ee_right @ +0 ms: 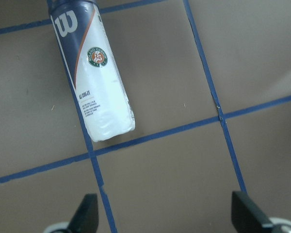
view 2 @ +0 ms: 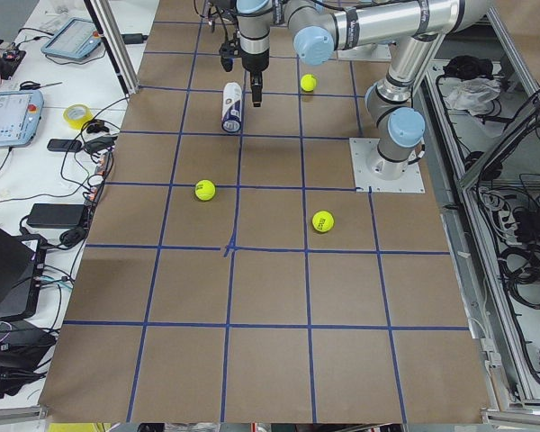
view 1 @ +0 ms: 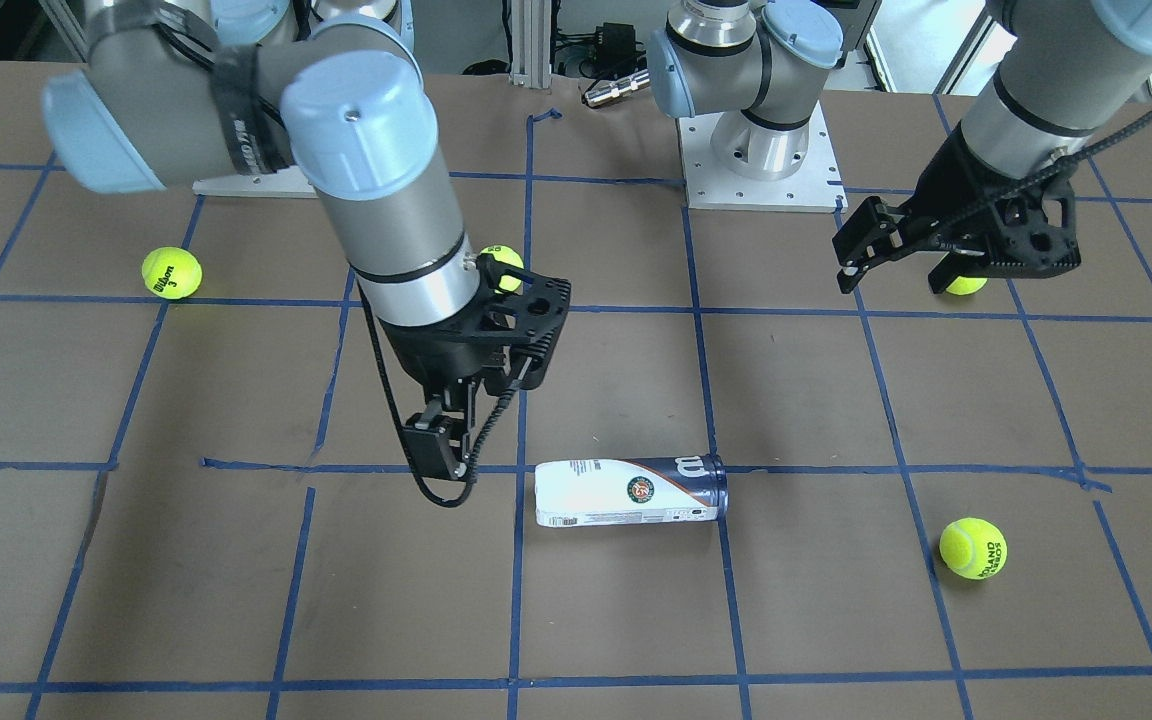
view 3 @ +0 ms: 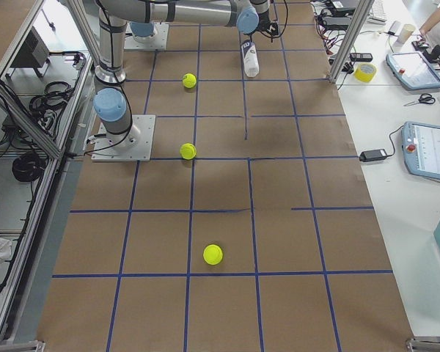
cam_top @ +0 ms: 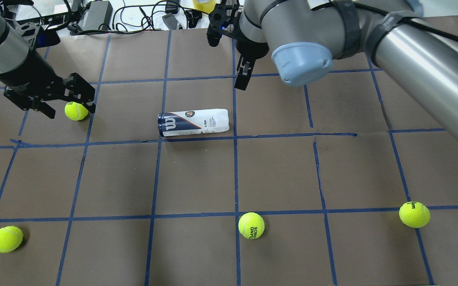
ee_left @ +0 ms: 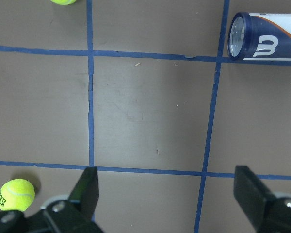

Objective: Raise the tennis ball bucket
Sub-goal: 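Open the right gripper and raise it away while the left gripper approaches the can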

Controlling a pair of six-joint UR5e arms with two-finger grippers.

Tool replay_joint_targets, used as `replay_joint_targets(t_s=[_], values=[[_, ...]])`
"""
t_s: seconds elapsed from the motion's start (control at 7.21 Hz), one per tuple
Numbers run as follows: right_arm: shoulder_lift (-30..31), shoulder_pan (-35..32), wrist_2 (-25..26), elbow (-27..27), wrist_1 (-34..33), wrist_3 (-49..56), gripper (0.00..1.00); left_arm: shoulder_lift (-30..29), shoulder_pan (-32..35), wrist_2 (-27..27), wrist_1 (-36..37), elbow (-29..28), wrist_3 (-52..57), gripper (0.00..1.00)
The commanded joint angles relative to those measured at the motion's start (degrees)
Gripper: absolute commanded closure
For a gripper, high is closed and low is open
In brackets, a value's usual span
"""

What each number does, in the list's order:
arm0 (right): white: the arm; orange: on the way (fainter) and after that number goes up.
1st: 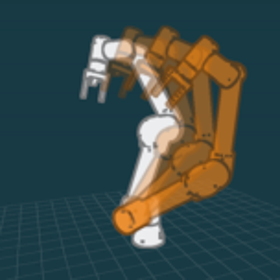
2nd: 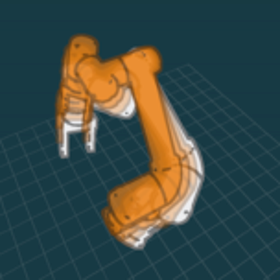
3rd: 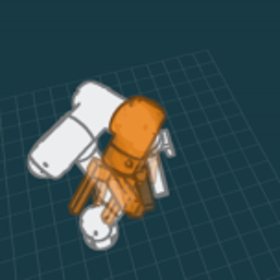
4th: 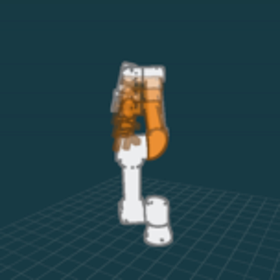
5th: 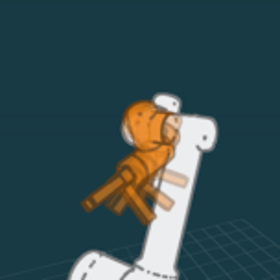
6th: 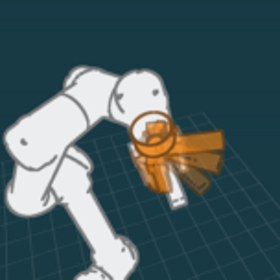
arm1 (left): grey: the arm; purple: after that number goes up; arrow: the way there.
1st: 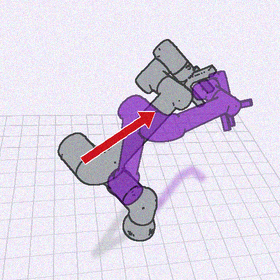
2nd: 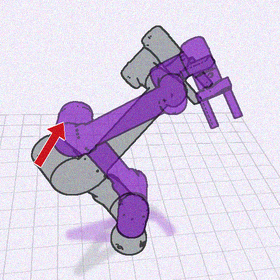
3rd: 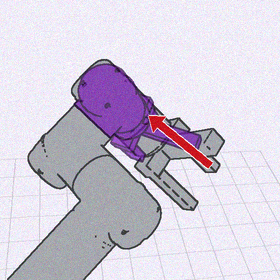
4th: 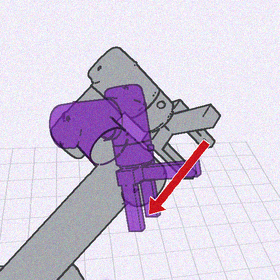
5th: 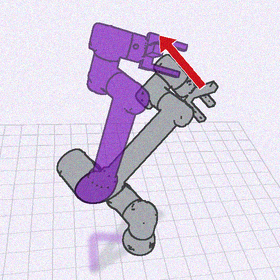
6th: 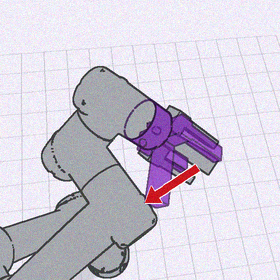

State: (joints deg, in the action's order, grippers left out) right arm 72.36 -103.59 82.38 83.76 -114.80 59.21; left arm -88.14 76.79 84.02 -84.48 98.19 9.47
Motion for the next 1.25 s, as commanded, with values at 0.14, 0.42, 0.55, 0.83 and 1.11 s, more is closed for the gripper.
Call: replay_joint_targets(t_s=[0.14, 0.42, 0.55, 0.83, 1.11], values=[[7.5, 14.5, -2.3, 0.0, 13.7, -6.3, 0.04, -7.6, 0.0, -13.5, 16.7, 6.4, 0.4, 0.00], [12.7, 16.4, -1.1, 0.0, 19.8, -13.8, 0.00, -13.3, 0.0, -19.9, 21.8, 6.9, 1.2, 0.00], [14.3, 16.3, 3.5, -0.1, 22.6, -24.5, 0.00, -16.2, 0.0, -21.7, 24.4, 6.9, 1.4, 0.00], [16.8, 16.1, 7.4, -0.3, 24.1, -35.6, 0.00, -22.0, 0.0, -27.3, 28.7, 6.8, 1.3, 0.00], [18.6, 14.0, 7.5, -0.5, 27.6, -50.1, 0.00, -24.6, 0.3, -28.7, 29.5, 6.8, 1.3, 0.00]])
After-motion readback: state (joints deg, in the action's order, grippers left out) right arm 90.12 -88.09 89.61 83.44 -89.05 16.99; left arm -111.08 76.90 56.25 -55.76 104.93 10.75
